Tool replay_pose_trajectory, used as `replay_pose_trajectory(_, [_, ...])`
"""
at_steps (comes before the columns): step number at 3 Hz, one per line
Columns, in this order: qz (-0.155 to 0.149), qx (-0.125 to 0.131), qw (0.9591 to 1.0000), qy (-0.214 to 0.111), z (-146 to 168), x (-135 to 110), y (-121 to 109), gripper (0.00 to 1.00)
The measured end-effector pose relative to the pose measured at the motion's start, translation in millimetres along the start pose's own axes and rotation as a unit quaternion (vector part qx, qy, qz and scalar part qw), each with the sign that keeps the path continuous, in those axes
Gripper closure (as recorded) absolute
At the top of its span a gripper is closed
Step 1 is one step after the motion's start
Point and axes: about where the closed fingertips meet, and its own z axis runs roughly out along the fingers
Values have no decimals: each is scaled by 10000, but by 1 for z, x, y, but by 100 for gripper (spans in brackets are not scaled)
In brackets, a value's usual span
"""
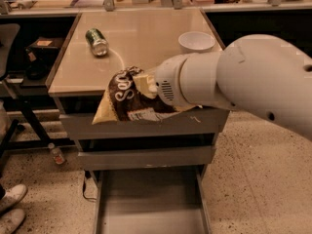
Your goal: Pick brown chip bag from bottom drawer and place on counter
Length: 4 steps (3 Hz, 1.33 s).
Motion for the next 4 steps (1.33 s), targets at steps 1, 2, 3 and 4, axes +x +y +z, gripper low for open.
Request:
replay_pose_trajectory(1, [4, 30, 10000, -17, 11, -9, -3, 100])
replay_pose_trajectory(2, [29, 108, 9998, -146, 33, -39, -19, 100])
replay_pose_trajectory(3, [14, 99, 9998, -155, 65, -66, -31, 100])
replay_pose_trajectory(4, [-18, 105, 9999, -119, 96, -87, -44, 100])
